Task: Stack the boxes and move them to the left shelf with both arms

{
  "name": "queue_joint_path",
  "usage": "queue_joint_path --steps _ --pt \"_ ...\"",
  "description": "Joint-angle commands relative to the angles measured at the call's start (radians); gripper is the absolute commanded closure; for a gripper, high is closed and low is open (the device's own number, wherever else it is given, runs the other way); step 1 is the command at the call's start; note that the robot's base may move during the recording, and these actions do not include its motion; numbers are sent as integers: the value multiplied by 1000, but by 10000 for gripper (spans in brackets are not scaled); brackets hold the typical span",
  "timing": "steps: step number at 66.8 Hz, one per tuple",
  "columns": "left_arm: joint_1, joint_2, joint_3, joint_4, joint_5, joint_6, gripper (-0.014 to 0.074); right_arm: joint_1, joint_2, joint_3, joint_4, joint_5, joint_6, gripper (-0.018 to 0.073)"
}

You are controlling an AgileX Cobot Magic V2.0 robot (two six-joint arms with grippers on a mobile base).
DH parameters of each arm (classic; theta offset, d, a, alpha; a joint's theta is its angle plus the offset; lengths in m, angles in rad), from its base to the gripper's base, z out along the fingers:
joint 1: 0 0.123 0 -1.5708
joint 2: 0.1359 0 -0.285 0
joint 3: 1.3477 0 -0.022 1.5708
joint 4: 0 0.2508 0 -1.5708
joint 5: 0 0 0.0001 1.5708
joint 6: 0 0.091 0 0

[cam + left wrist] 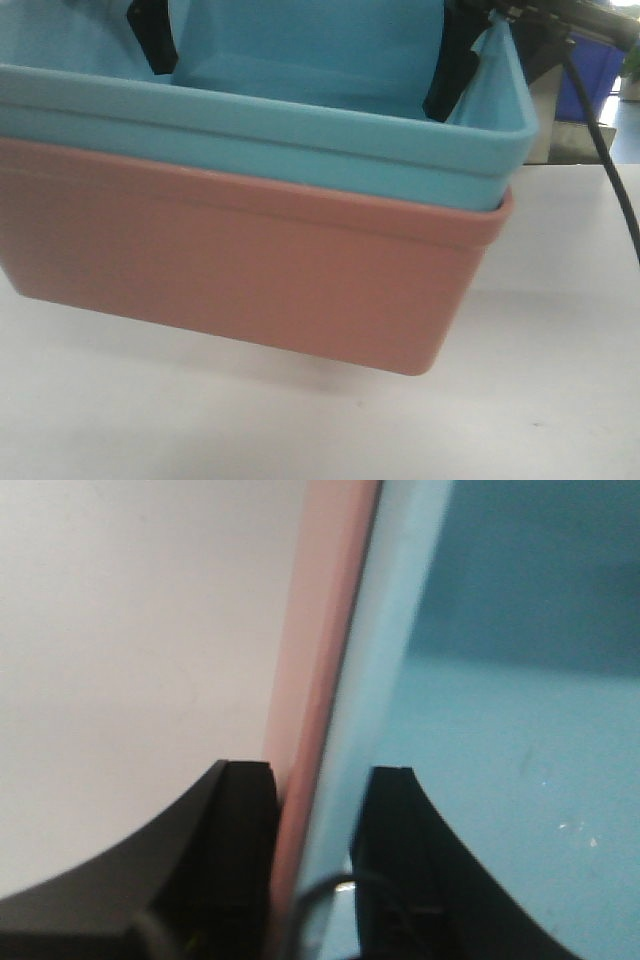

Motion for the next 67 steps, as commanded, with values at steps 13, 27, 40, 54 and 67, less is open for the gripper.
queue_joint_path --steps 13,27,40,54,67 --pt "-78 -200 146 -72 -38 -4 601 -10 -48 -33 -70 -93 -41 503" --pt "-136 -253 248 -72 -84 -74 601 24 -48 -74 -70 -30 -72 503" --pt "-192 -256 258 -24 -97 -126 597 63 -53 -78 -70 -37 -72 503" --pt "-214 -256 258 46 -126 -184 598 65 -53 -78 -70 -29 -71 503" --pt "-214 -253 258 147 -138 -240 598 64 -54 -78 -70 -12 -6 503"
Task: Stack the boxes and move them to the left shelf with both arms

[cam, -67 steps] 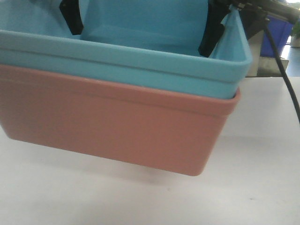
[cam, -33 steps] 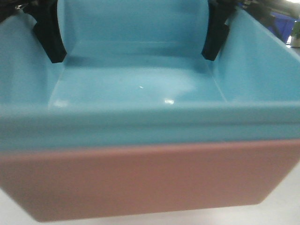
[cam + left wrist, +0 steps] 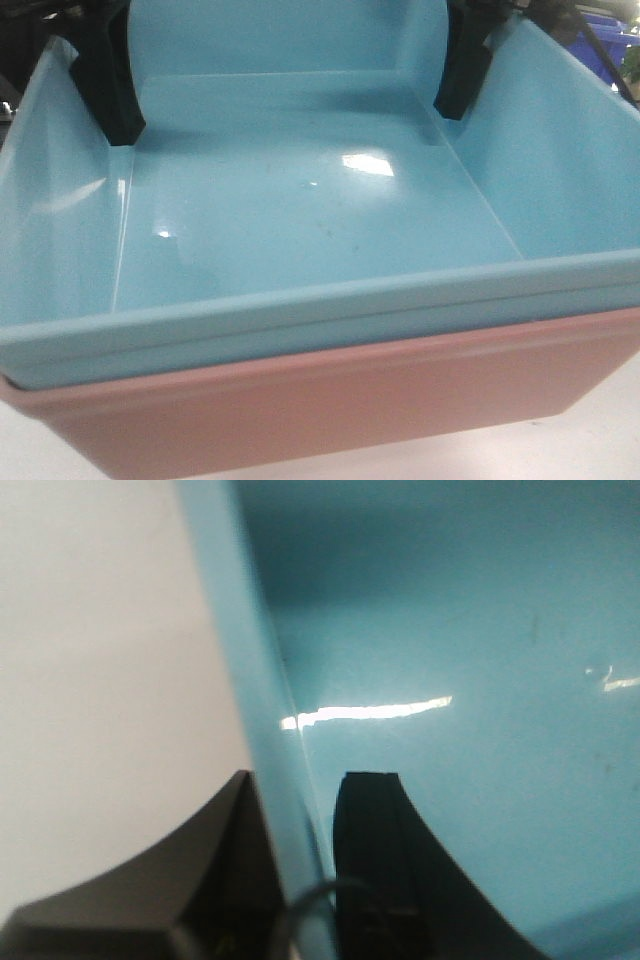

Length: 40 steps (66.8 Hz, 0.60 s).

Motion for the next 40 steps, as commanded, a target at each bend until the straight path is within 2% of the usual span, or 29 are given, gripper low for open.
queue_joint_path --steps 1,9,13,18,19,40 --pt "-17 -50 -39 53 -113 -25 598 1 -50 -42 41 -60 55 503" --pt "-17 -50 -39 141 -113 -85 598 1 -59 -38 29 -65 125 503" --pt "-17 -46 -39 156 -118 -90 598 1 -68 -27 16 -67 129 503" --pt "-17 -35 -39 162 -120 -90 598 1 -86 4 -11 -68 140 503" --pt "-17 -1 -39 138 -102 -86 598 1 -112 54 -63 -40 145 503" --pt "-17 -1 -39 138 -102 -86 598 1 -111 54 -63 -40 145 503"
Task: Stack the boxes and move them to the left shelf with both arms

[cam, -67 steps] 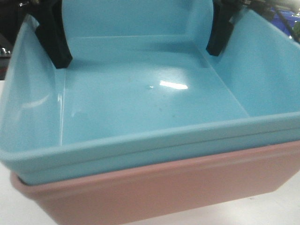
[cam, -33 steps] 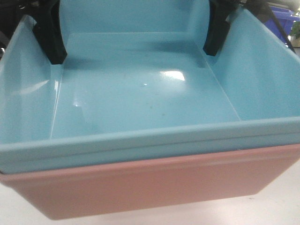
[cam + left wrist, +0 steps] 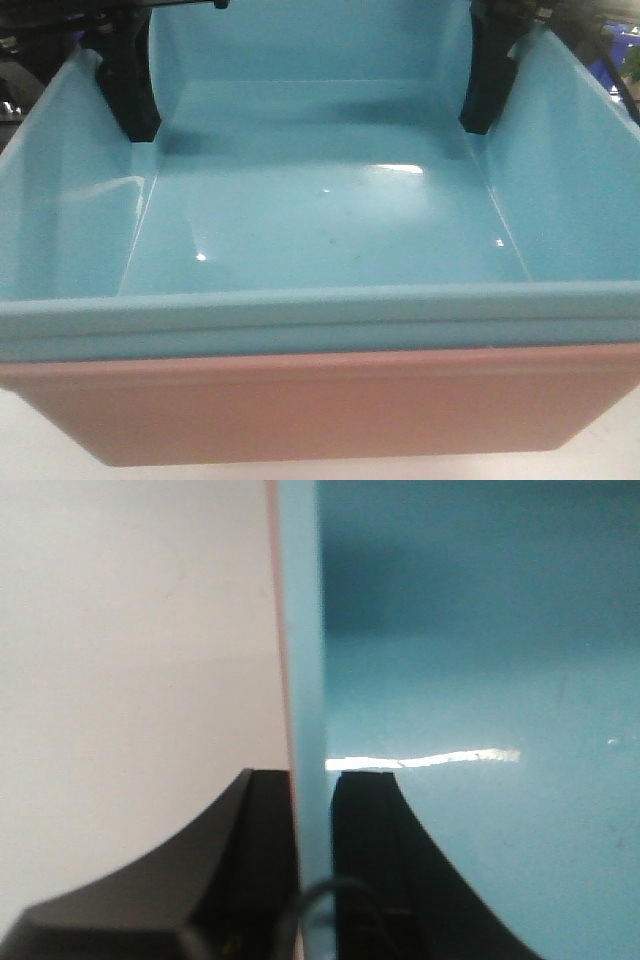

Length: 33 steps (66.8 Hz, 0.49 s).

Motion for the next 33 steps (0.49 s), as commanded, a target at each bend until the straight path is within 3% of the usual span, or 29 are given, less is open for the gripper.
queue_joint_path --steps 1,33 --pt "-6 -40 -39 28 -37 2 598 -1 -58 -28 -12 -32 -3 503" --pt "-6 -40 -39 26 -37 2 598 -1 -57 -28 -12 -32 -3 503"
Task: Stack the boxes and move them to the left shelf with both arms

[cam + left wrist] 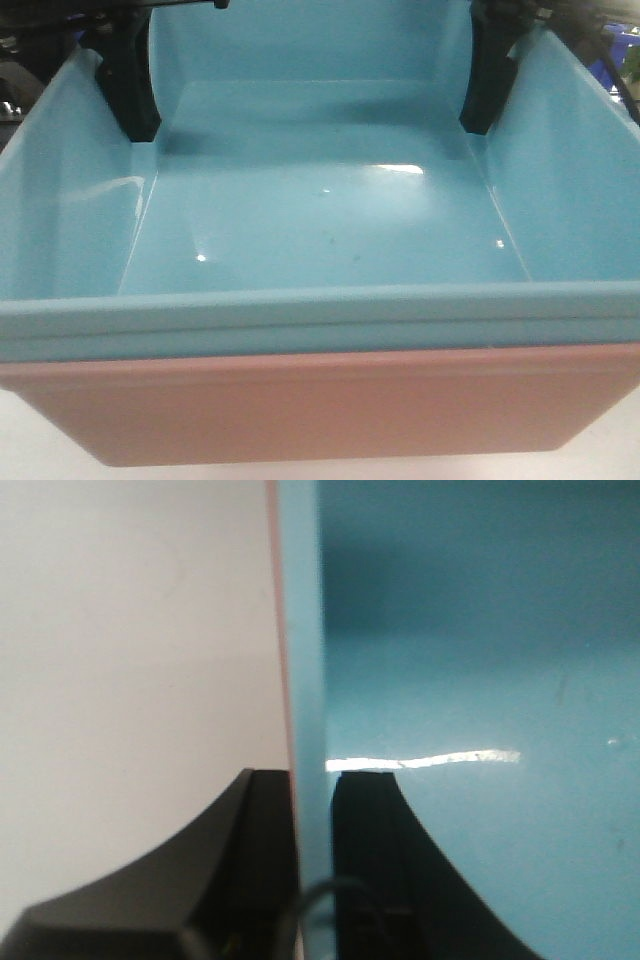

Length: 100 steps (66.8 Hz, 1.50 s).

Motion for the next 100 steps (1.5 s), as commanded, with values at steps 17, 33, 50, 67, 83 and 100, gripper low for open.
queue_joint_path --steps 17,33,50,67,83,100 --pt "-6 -40 -39 26 -37 2 598 -1 -57 -28 -12 -35 -4 503" --pt "-6 -40 -39 26 -37 2 598 -1 -57 -28 -12 -35 -4 503" --pt "-6 -40 -39 26 -37 2 598 -1 -52 -28 -12 -35 -4 503" --pt "-6 -40 -39 26 -39 2 598 -1 -48 -28 -12 -35 -4 503" --pt "-6 -40 -39 16 -39 2 599 -1 -48 -28 -12 -35 -4 503" --pt "-6 -40 -39 16 -39 2 599 -1 -48 -28 -12 -35 -4 503"
